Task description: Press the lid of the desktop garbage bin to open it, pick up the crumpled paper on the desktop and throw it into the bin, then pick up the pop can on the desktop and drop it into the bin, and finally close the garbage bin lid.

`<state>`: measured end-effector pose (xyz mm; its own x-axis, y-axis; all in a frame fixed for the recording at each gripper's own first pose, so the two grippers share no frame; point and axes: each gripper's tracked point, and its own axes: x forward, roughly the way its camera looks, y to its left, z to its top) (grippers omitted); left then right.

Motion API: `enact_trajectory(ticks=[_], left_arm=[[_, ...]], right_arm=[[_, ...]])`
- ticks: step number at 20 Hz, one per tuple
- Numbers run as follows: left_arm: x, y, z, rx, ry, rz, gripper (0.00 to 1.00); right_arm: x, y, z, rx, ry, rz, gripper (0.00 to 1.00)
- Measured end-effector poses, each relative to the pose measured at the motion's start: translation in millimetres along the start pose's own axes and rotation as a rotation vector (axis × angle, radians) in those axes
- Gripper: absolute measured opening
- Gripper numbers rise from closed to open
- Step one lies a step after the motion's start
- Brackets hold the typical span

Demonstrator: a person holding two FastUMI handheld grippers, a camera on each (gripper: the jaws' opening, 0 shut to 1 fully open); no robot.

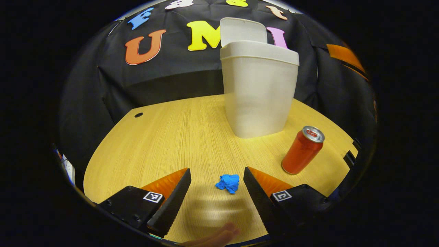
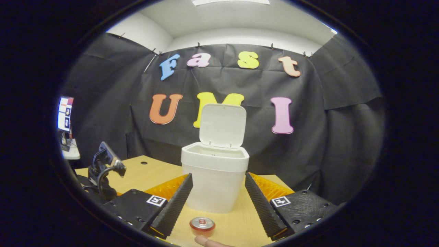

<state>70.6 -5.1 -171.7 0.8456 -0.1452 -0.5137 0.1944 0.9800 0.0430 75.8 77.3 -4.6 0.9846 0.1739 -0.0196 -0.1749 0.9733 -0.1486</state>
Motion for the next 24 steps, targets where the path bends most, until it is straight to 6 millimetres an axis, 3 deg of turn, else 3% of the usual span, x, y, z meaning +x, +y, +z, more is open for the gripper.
enact_trajectory(ticks=[6,10,12,16,21,24], left_arm=[[17.1,4.7,-21.4,0.001,0.094,-0.037,0.99],[23.0,-10.9,-26.7,-0.005,0.108,-0.075,0.94],[24.8,-19.7,-36.8,-0.018,0.148,-0.115,0.86],[26.7,-11.3,-34.4,-0.012,0.139,-0.083,0.71],[27.9,-3.1,-35.1,-0.017,0.139,-0.072,0.45],[27.8,-1.3,-35.0,-0.013,0.141,-0.07,0.41]], right_arm=[[-10.7,3.8,-76.3,0.012,0.111,0.023,0.98],[-16.3,15.1,-117.6,0.059,0.197,0.067,0.95],[-19.5,22.2,-130.7,0.092,0.234,0.087,0.98],[-24.5,33.6,-149.9,0.107,0.284,0.102,0.96],[-16.3,40.9,-173.3,0.159,0.381,0.094,0.98],[-7.1,38.9,-180.8,0.13,0.397,0.067,0.95]])
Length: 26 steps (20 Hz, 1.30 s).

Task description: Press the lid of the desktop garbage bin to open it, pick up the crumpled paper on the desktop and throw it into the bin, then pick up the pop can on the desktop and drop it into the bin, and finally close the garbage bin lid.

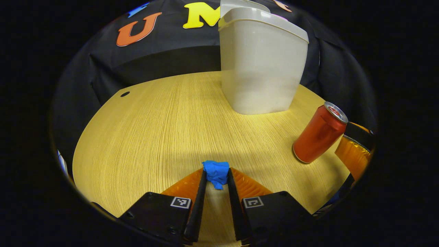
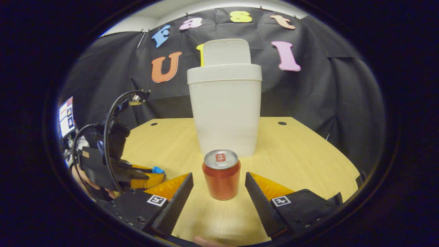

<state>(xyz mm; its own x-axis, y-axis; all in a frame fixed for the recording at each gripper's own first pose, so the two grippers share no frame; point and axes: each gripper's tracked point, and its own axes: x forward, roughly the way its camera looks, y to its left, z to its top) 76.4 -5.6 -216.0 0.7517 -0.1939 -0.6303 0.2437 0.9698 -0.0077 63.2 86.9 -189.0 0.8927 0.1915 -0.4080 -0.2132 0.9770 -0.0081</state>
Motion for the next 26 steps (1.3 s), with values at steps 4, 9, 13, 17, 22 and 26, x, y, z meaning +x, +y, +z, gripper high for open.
enact_trajectory(ticks=[4,9,13,17,22,26], left_arm=[[-5.4,4.4,0.6,-0.007,0.001,0.012,0.39],[-26.1,17.9,21.9,-0.036,-0.071,0.027,0.39],[-41.5,27.1,33.6,-0.046,-0.122,0.048,0.39],[-58.6,45.3,46.6,-0.078,-0.196,0.073,0.39],[-84.3,76.2,49.1,-0.098,-0.27,0.084,0.39],[-119.9,63.0,73.8,-0.091,-0.378,0.112,0.39]], right_arm=[[18.7,-0.7,-6.4,-0.059,0.014,-0.046,0.94],[40.2,0.5,-15.6,-0.05,0.058,-0.056,0.97],[45.2,-2.6,-14.4,-0.053,0.06,-0.086,0.95],[42.3,-5.0,-1.7,-0.022,0.042,-0.093,0.81],[12.6,-16.6,50.2,-0.059,-0.073,-0.091,0.81],[-21.8,-32.6,98.9,-0.039,-0.204,-0.068,0.81]])
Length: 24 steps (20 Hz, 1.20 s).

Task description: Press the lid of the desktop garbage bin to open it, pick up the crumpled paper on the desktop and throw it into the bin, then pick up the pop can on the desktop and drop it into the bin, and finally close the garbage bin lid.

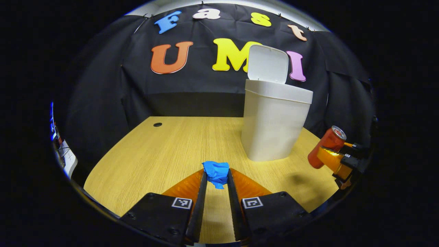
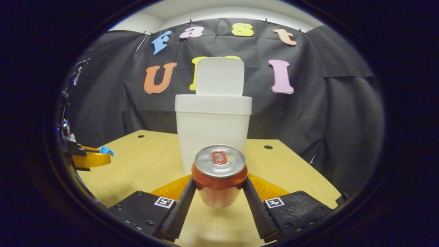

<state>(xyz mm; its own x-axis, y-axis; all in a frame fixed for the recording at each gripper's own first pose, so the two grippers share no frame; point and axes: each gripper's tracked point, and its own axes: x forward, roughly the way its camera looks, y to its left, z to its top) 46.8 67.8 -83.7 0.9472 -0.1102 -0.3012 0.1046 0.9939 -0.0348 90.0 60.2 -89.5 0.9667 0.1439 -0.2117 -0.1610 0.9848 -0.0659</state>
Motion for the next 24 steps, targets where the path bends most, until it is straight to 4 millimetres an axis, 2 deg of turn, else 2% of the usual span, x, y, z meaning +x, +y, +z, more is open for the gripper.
enact_trajectory(ticks=[3,4,9,12,16,18,20,23,24], left_arm=[[-14.6,-6.6,13.8,0.048,-0.062,0.038,0.39],[-19.0,-20.7,20.2,0.059,-0.086,0.038,0.39],[-28.6,-49.0,40.7,-0.011,-0.175,0.047,0.39],[-30.3,-51.7,52.2,-0.068,-0.229,0.066,0.39],[-27.5,-48.5,65.1,-0.1,-0.258,0.124,0.39],[-28.0,-50.9,79.3,-0.093,-0.287,0.127,0.39],[-21.6,-55.3,89.7,-0.097,-0.294,0.116,0.39],[-12.5,-50.9,102.5,-0.139,-0.287,0.123,0.39],[-10.4,-49.0,107.0,-0.155,-0.285,0.125,0.43]], right_arm=[[-11.0,-30.6,28.2,-0.057,-0.087,-0.026,0.8],[-13.4,-40.4,34.3,-0.066,-0.102,-0.037,0.8],[-29.4,-50.7,62.3,-0.016,-0.136,0.042,0.8],[-38.4,-59.9,73.3,-0.041,-0.179,0.047,0.8],[-43.1,-60.2,67.1,-0.034,-0.19,0.085,0.8],[-46.7,-61.9,58.5,-0.013,-0.17,0.106,0.8],[-51.5,-56.4,55.9,-0.016,-0.168,0.142,0.8],[-51.1,-57.2,45.1,-0.036,-0.151,0.153,0.8],[-51.5,-58.3,42.7,-0.038,-0.146,0.15,0.8]])
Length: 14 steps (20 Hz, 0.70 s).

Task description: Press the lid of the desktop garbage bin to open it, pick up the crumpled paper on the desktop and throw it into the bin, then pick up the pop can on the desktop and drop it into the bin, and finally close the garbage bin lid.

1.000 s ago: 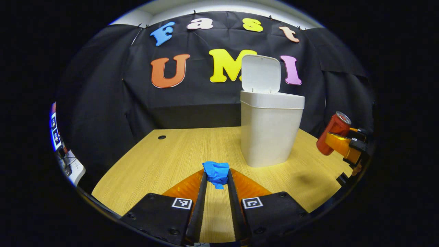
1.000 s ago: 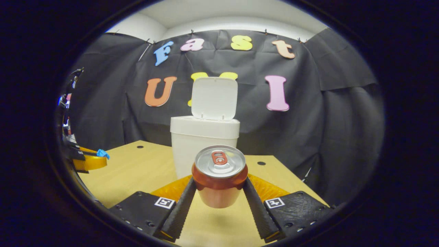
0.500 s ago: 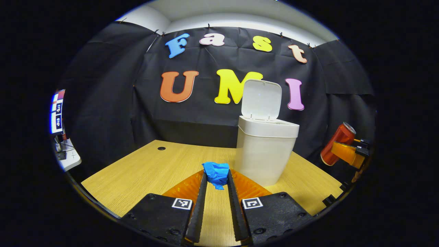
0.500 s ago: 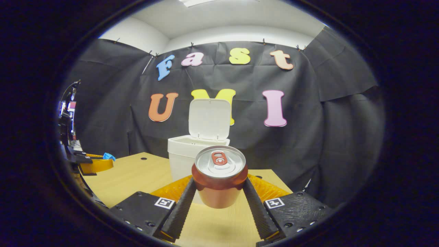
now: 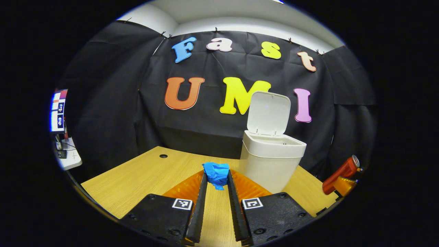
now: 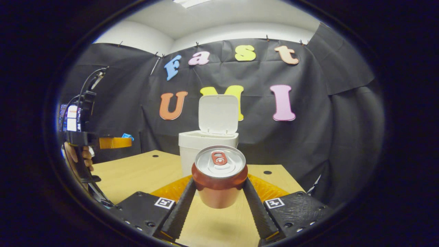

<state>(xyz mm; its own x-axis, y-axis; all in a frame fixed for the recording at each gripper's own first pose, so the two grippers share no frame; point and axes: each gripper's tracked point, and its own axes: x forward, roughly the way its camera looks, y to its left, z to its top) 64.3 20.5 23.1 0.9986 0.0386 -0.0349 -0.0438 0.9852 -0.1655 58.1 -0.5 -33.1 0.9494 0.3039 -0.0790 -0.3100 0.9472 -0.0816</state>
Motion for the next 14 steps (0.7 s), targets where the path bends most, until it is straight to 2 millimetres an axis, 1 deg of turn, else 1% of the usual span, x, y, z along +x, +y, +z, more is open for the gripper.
enact_trajectory(ticks=[1,3,6,7,8,9,10,12,14], left_arm=[[4.1,1.5,4.2,-0.009,-0.001,0.006,0.39],[13.5,0.4,13.4,0.001,-0.005,0.006,0.39],[24.7,-4.3,22.7,0.026,0.015,-0.01,0.39],[30.8,-6.9,26.9,0.021,0.023,-0.013,0.39],[37.6,-9.9,32.8,0.015,0.024,-0.02,0.43],[46.0,-15.1,40.2,0.007,0.02,-0.03,0.34],[55.3,-21.3,48.4,0.006,0.011,-0.044,0.39],[75.1,-35.4,66.0,0.031,-0.025,-0.074,0.39],[98.1,-57.9,80.6,0.055,-0.058,-0.131,0.39]], right_arm=[[-1.2,-2.4,0.6,-0.007,-0.002,-0.004,0.8],[-4.0,-9.0,4.0,-0.021,-0.015,-0.033,0.8],[-9.4,-13.3,10.8,-0.034,-0.041,-0.051,0.8],[-9.2,-15.1,10.0,-0.032,-0.042,-0.05,0.8],[-9.0,-17.7,8.8,-0.03,-0.038,-0.054,0.8],[-9.0,-22.2,8.6,-0.029,-0.038,-0.058,0.8],[-10.0,-26.7,10.2,-0.026,-0.041,-0.063,0.8],[-11.3,-37.2,11.3,-0.015,-0.043,-0.079,0.8],[-12.6,-50.2,14.4,0.004,-0.055,-0.1,0.8]])
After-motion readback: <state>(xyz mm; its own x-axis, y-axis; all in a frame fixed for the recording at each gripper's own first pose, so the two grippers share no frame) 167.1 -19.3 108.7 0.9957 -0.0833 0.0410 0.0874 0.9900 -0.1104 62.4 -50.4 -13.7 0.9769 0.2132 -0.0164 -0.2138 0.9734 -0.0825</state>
